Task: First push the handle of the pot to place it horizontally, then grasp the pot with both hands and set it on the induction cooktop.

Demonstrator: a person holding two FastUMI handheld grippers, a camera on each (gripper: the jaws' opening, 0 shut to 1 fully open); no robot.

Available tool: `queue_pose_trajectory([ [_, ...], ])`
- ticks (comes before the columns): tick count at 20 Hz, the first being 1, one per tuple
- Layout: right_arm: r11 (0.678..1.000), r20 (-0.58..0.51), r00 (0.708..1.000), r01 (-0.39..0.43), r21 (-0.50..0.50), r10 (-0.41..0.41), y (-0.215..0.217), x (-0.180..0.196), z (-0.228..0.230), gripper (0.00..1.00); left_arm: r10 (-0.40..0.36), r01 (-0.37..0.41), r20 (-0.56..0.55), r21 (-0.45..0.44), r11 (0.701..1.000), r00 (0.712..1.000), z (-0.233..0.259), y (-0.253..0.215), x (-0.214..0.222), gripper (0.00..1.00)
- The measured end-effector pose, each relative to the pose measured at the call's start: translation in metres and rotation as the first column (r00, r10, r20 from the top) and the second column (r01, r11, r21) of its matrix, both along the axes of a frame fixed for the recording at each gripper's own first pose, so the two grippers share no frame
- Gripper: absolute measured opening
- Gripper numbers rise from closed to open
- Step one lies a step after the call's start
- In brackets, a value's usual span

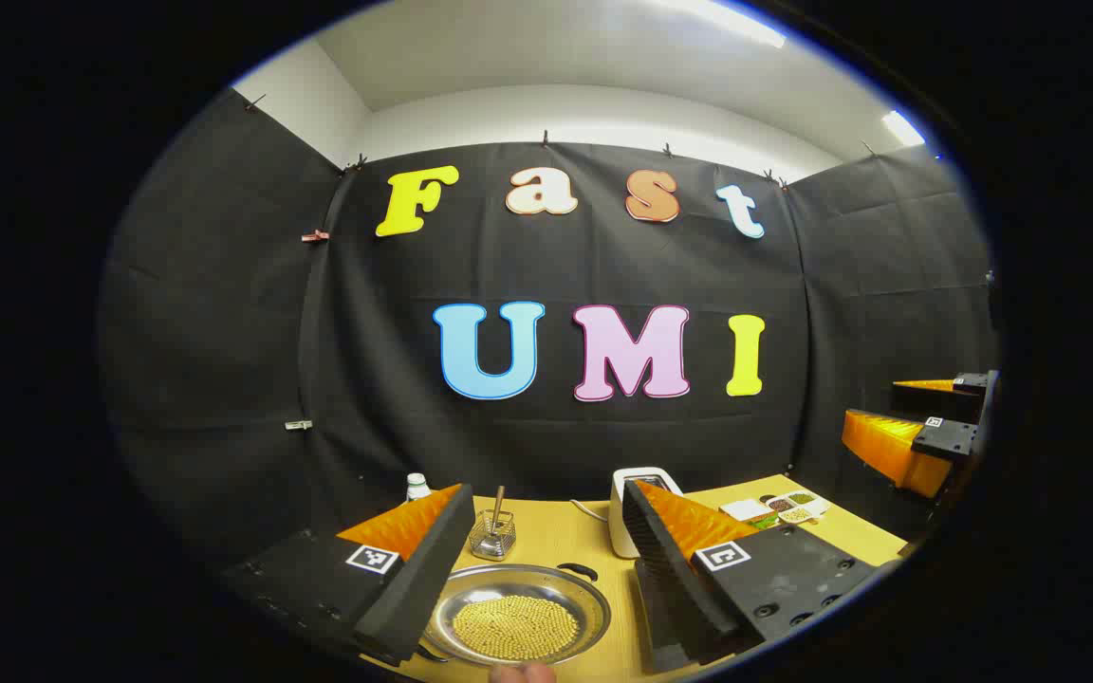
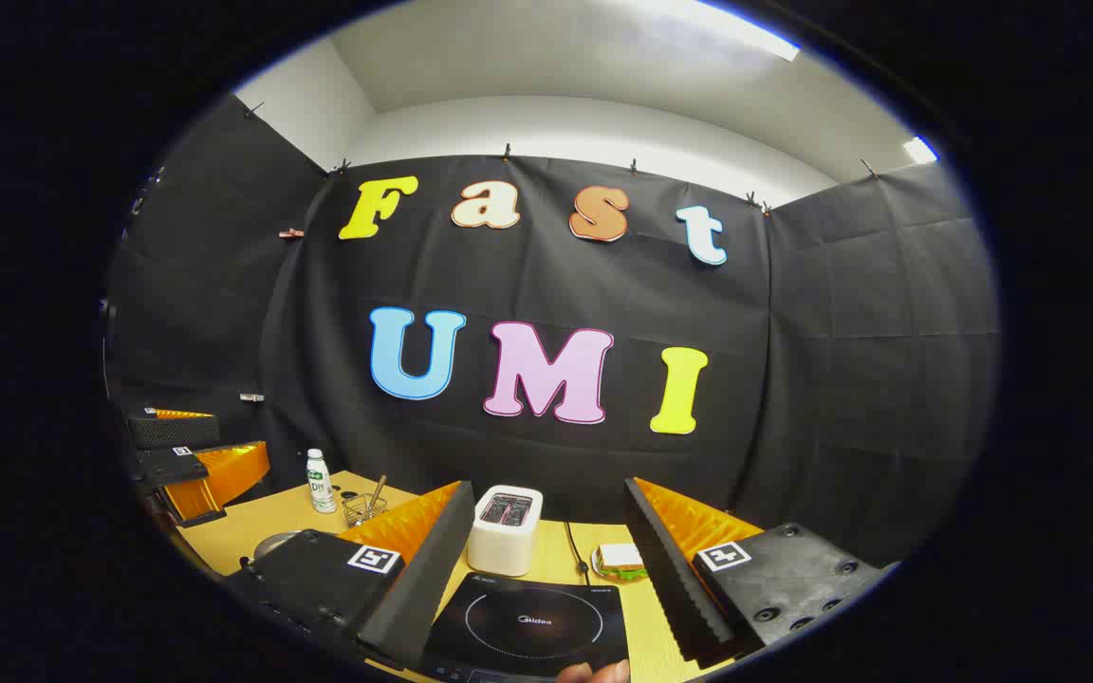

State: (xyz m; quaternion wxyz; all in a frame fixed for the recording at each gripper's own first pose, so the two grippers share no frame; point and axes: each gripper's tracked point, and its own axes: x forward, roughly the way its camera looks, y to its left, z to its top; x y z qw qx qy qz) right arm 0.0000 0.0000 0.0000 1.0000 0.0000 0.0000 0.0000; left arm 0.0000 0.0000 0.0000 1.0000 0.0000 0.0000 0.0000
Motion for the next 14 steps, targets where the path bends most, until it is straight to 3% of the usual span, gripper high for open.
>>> queue_pose_trajectory([
  [14, 1.0, 0.0, 1.0, 0.005, -0.014, -0.005, 0.0069, -0.0051, 0.0002, 0.97, 0.002, -0.002, 0.002, 0.009, 1.0, 1.0, -0.0019, 0.0059, -0.0095, 0.98],
])
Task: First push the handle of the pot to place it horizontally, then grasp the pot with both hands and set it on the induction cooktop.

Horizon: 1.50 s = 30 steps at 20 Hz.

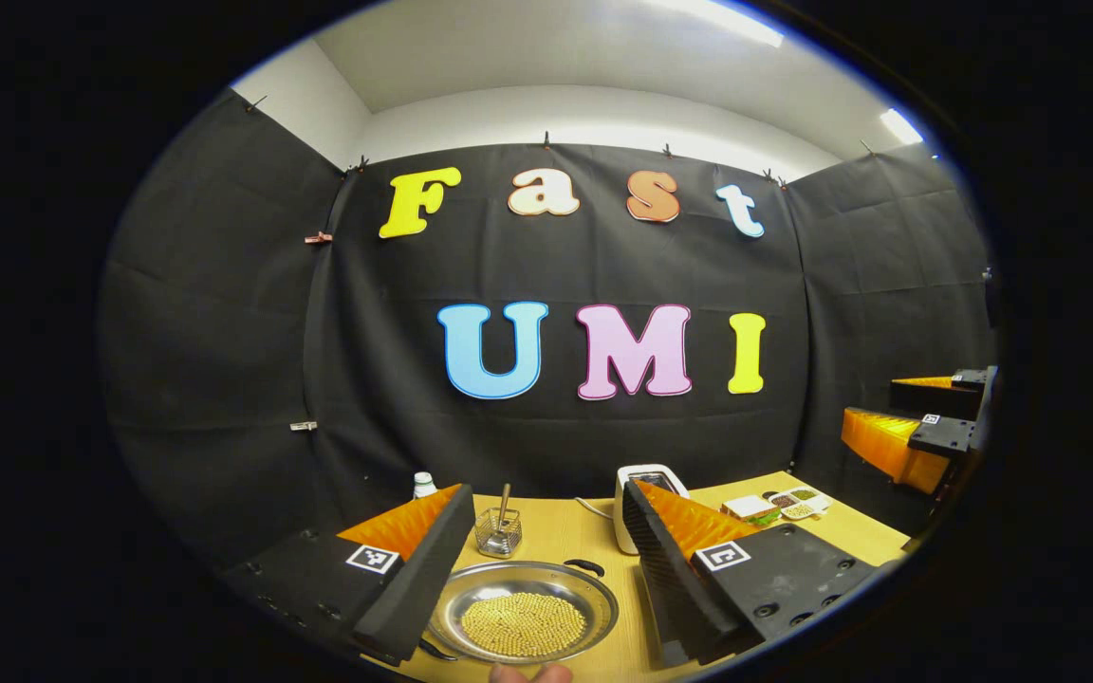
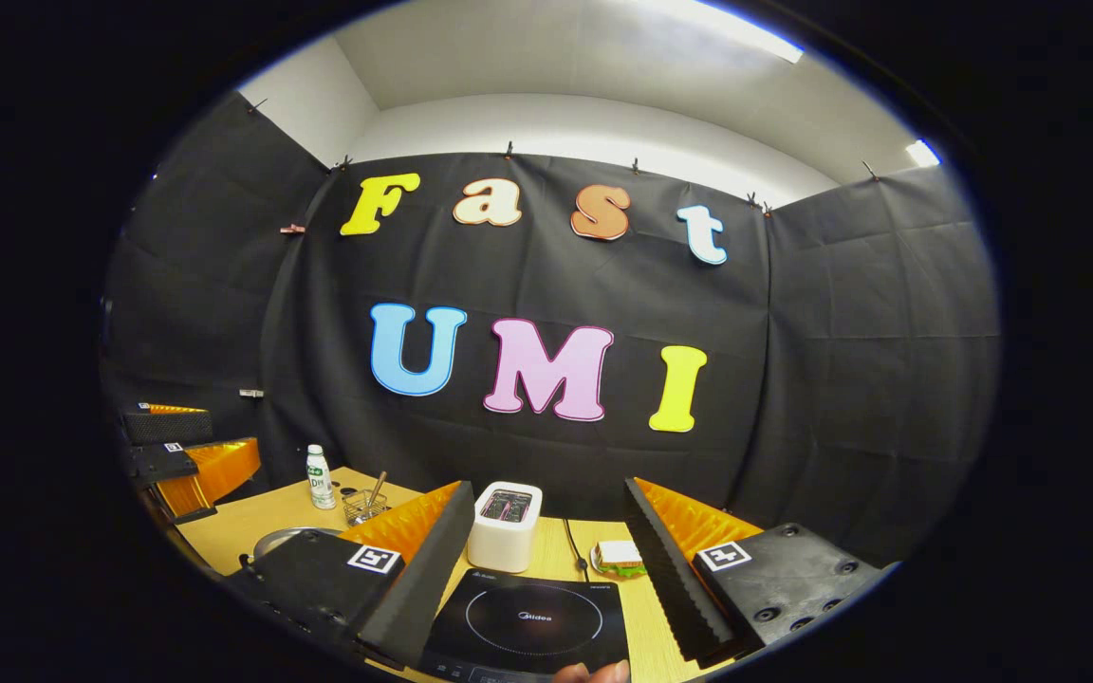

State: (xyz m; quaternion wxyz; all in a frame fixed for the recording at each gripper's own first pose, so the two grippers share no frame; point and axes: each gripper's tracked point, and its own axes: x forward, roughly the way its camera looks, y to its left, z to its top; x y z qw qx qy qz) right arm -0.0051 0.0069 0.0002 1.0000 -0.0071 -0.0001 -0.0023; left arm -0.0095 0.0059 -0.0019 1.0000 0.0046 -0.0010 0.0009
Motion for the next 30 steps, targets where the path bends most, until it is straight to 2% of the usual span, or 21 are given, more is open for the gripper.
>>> queue_pose_trajectory([
  [3, 1.0, 0.0, 1.0, -0.006, -0.003, 0.006, 0.001, 0.0, -0.001, 0.97, -0.011, 0.011, 0.004, 0.001, 1.0, 1.0, 0.001, -0.002, 0.001, 0.98],
  [4, 1.0, 0.003, 1.0, -0.005, -0.013, 0.005, 0.001, 0.0, -0.002, 0.97, -0.017, 0.017, 0.005, -0.004, 1.0, 1.0, 0.0, -0.002, -0.002, 0.94],
  [7, 1.0, 0.006, 1.0, -0.006, -0.031, 0.006, 0.005, 0.0, -0.003, 0.97, -0.044, 0.044, 0.003, -0.023, 0.999, 0.999, -0.001, -0.003, -0.004, 0.55],
  [10, 1.0, 0.0, 1.0, -0.003, -0.028, 0.003, 0.004, 0.002, -0.006, 0.97, -0.079, 0.079, -0.057, -0.004, 0.997, 0.995, -0.022, -0.001, -0.004, 0.13],
  [11, 1.0, 0.0, 1.0, -0.001, -0.026, 0.001, 0.003, 0.003, -0.006, 0.97, -0.113, 0.113, -0.075, -0.012, 0.994, 0.991, -0.027, -0.003, -0.005, 0.05],
  [13, 1.0, -0.003, 1.0, -0.001, -0.027, 0.001, 0.003, 0.003, -0.007, 0.97, -0.171, 0.169, -0.144, -0.025, 0.985, 0.975, -0.052, -0.007, -0.013, 0.05],
  [15, 0.999, -0.008, 1.0, 0.0, -0.034, 0.0, 0.006, 0.004, -0.009, 0.97, -0.207, 0.206, -0.255, -0.032, 0.978, 0.944, -0.092, 0.002, -0.021, 0.05],
  [18, 0.999, -0.019, 1.0, 0.003, -0.04, -0.004, 0.007, 0.008, -0.012, 0.97, -0.27, 0.267, -0.429, -0.068, 0.961, 0.862, -0.156, 0.01, -0.038, 0.05],
  [22, 0.999, -0.028, 1.0, 0.009, -0.05, -0.011, 0.008, 0.008, -0.016, 0.97, -0.36, 0.39, -0.617, -0.093, 0.916, 0.7, -0.219, 0.014, -0.056, 0.05],
  [24, 0.998, -0.034, 0.999, 0.016, -0.06, -0.018, 0.009, 0.007, -0.019, 0.97, -0.368, 0.427, -0.699, -0.099, 0.899, 0.613, -0.245, 0.024, -0.064, 0.05],
  [27, 0.997, -0.041, 0.998, 0.033, -0.075, -0.037, 0.006, 0.005, -0.023, 0.97, -0.371, 0.466, -0.785, -0.119, 0.877, 0.496, -0.277, 0.036, -0.067, 0.05],
  [29, 0.996, -0.054, 0.997, 0.046, -0.08, -0.051, -0.003, -0.004, -0.029, 0.97, -0.353, 0.481, -0.832, -0.12, 0.868, 0.429, -0.298, 0.051, -0.068, 0.05],
  [30, 0.995, -0.059, 0.997, 0.052, -0.081, -0.057, -0.006, -0.009, -0.03, 0.97, -0.336, 0.486, -0.848, -0.109, 0.867, 0.41, -0.305, 0.06, -0.065, 0.05],
])
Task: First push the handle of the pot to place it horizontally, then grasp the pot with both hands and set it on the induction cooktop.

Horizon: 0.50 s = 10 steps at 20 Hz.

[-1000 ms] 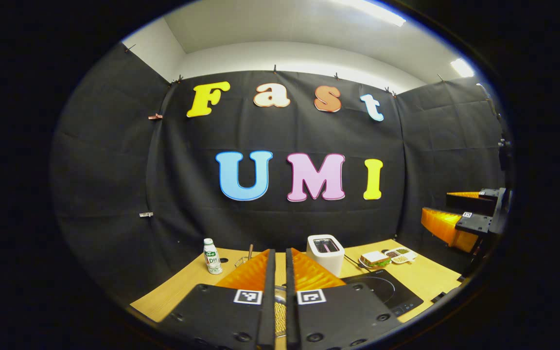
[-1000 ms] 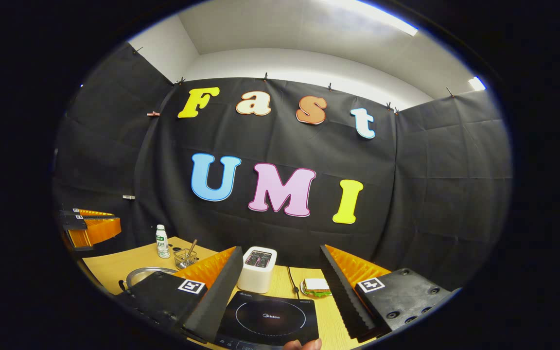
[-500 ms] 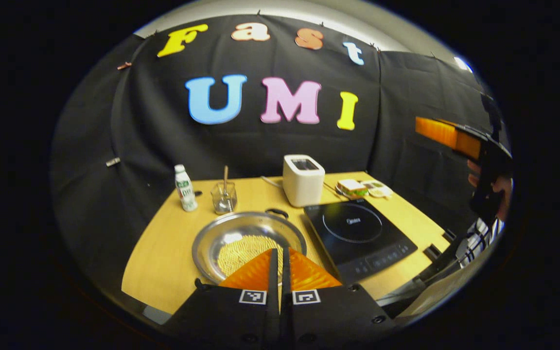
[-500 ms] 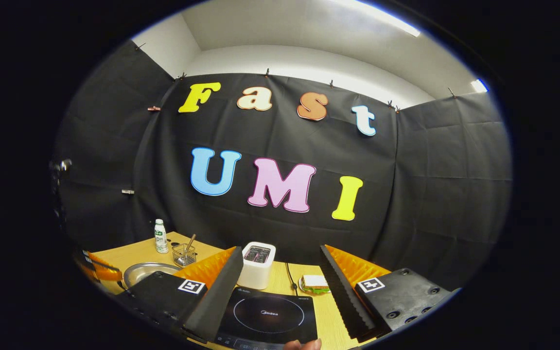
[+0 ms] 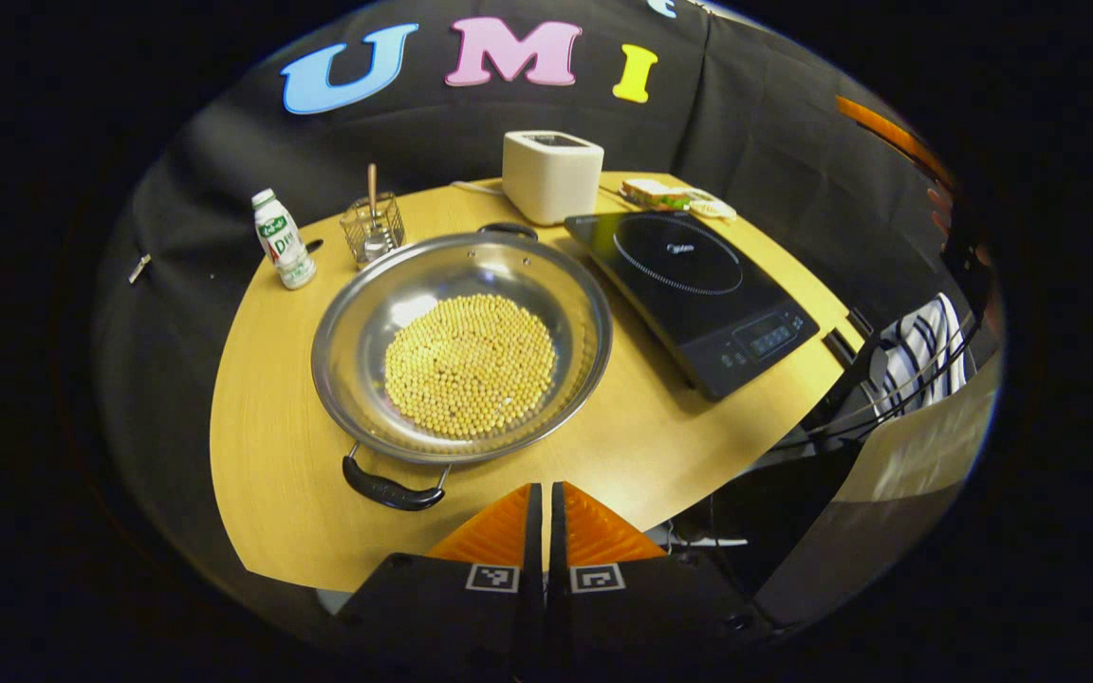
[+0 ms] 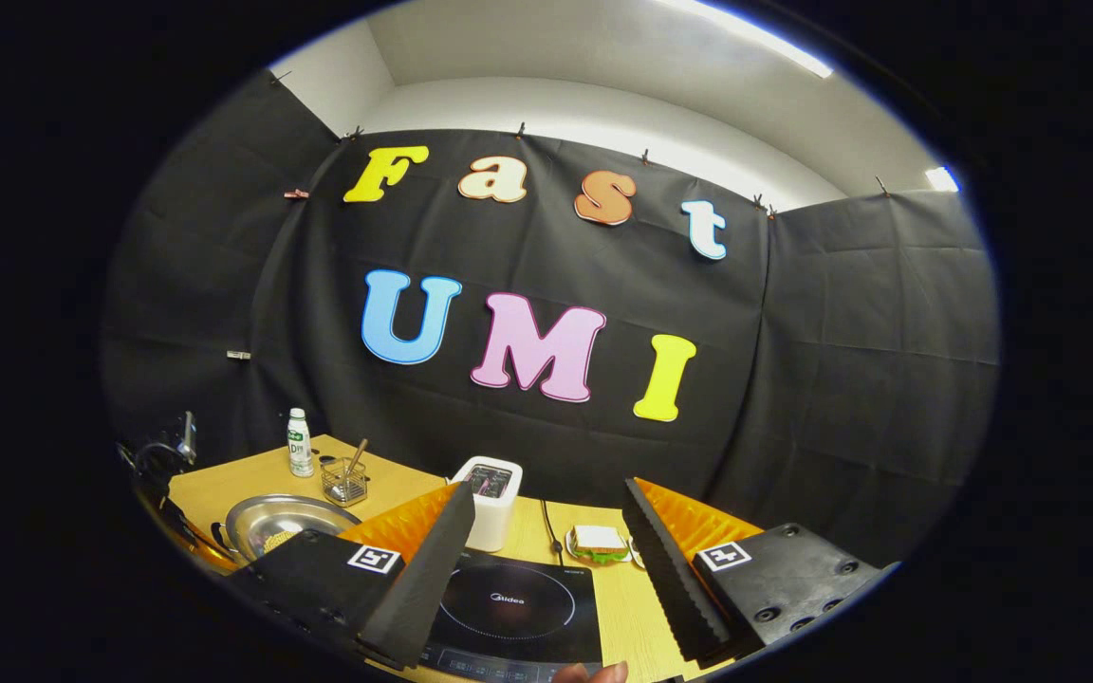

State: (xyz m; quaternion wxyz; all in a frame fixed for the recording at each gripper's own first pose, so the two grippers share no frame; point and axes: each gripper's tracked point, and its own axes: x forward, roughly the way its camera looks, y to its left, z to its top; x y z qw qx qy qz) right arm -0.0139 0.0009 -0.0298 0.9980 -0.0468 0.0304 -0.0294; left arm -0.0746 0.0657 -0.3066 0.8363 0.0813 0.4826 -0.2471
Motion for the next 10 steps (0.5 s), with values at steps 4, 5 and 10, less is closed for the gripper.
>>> queue_pose_trajectory([
  [4, 1.0, -0.003, 1.0, 0.023, -0.012, -0.023, -0.003, -0.002, -0.001, 0.97, -0.006, 0.008, -0.052, 0.035, 0.999, 0.999, -0.021, 0.022, 0.012, 0.05],
  [5, 1.0, -0.007, 1.0, 0.028, -0.015, -0.028, -0.002, -0.003, -0.002, 0.97, -0.002, 0.004, -0.058, 0.037, 0.999, 0.998, -0.025, 0.025, 0.015, 0.05],
  [10, 0.999, -0.021, 0.999, 0.049, -0.016, -0.05, -0.003, -0.002, -0.006, 0.98, 0.024, -0.026, -0.096, -0.012, 1.0, 0.995, -0.035, 0.027, 0.021, 0.05],
])
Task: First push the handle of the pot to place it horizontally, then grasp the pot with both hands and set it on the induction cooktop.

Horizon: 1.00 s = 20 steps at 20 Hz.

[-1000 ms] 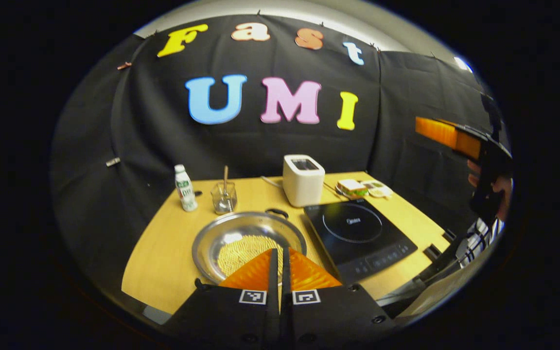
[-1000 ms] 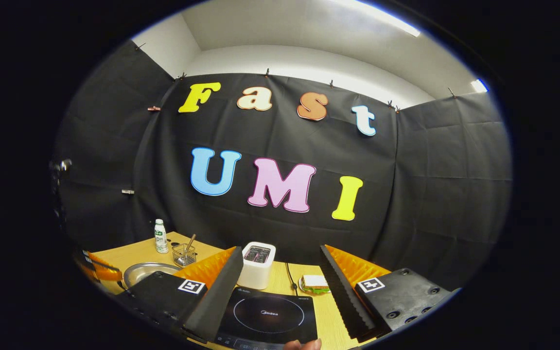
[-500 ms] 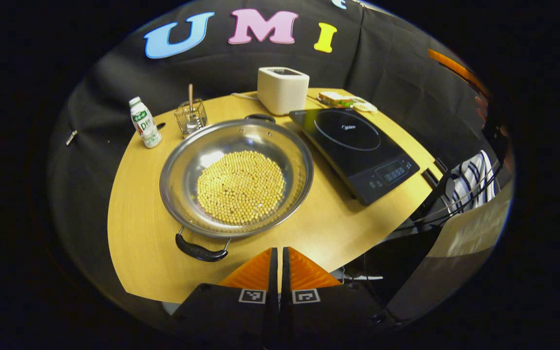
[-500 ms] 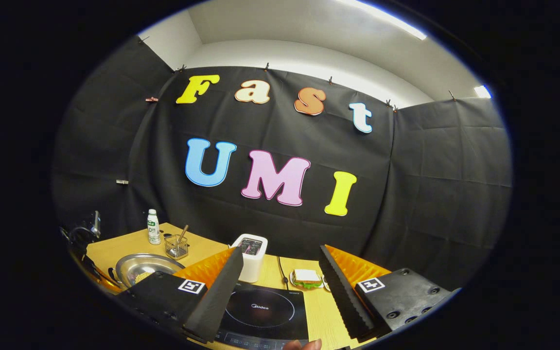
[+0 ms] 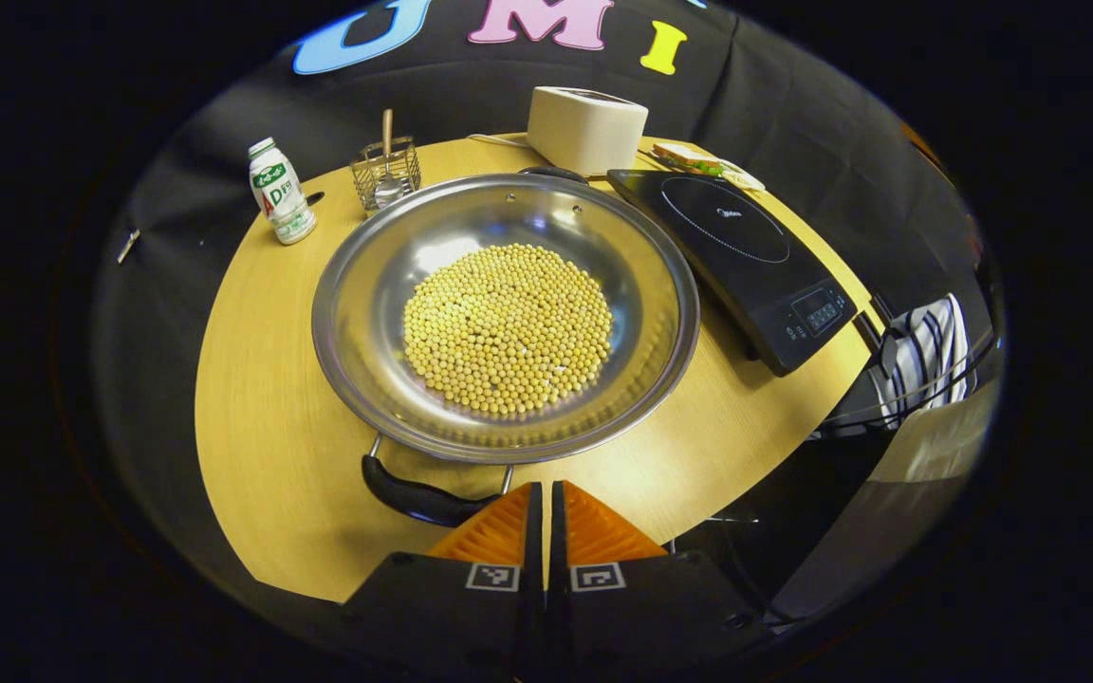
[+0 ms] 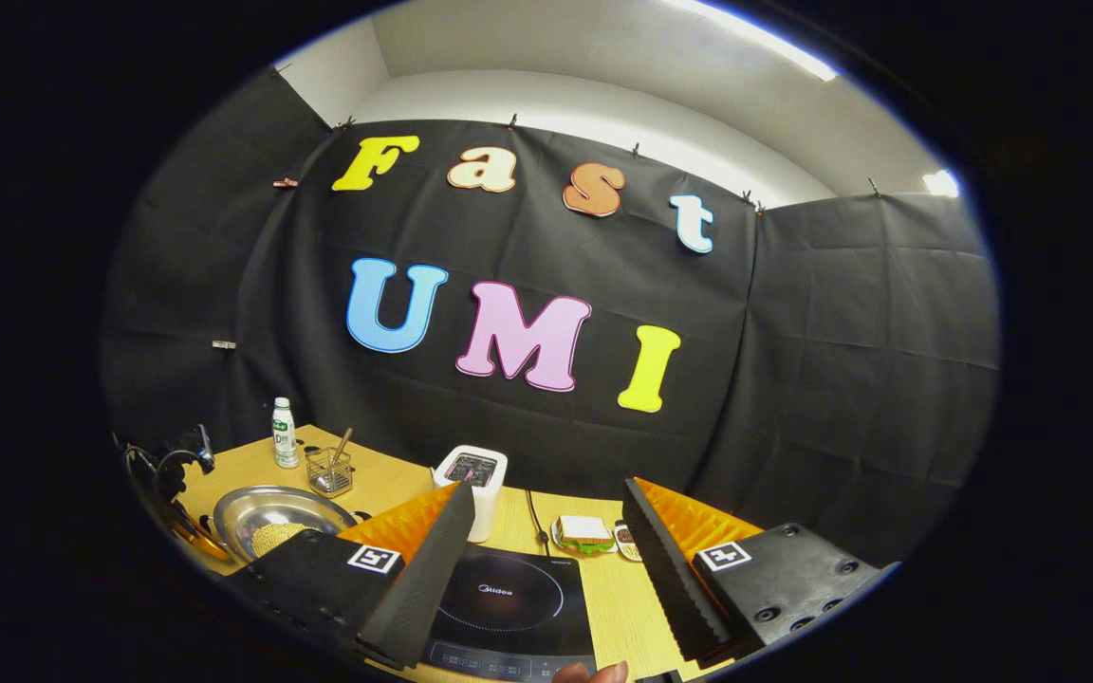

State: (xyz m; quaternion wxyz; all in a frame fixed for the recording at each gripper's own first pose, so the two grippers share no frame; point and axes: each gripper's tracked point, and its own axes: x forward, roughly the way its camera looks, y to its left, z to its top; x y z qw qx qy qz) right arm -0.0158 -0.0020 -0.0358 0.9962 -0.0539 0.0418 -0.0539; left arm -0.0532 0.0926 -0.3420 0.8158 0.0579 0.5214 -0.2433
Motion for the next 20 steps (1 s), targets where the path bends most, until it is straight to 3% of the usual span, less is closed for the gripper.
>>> queue_pose_trajectory([
  [4, 1.0, -0.005, 1.0, 0.006, -0.006, -0.006, 0.003, 0.004, -0.001, 0.97, 0.014, -0.015, 0.013, 0.034, 0.999, 1.0, -0.001, 0.022, 0.006, 0.03],
  [13, 1.0, -0.034, 0.999, 0.001, -0.026, -0.002, 0.012, 0.013, -0.012, 0.98, 0.146, -0.149, 0.05, 0.079, 0.986, 0.988, -0.018, 0.095, 0.065, 0.05],
  [20, 0.999, -0.054, 0.998, 0.018, -0.042, -0.02, 0.009, 0.015, -0.019, 0.98, 0.158, -0.17, 0.118, 0.105, 0.98, 0.98, -0.028, 0.137, 0.12, 0.05],
])
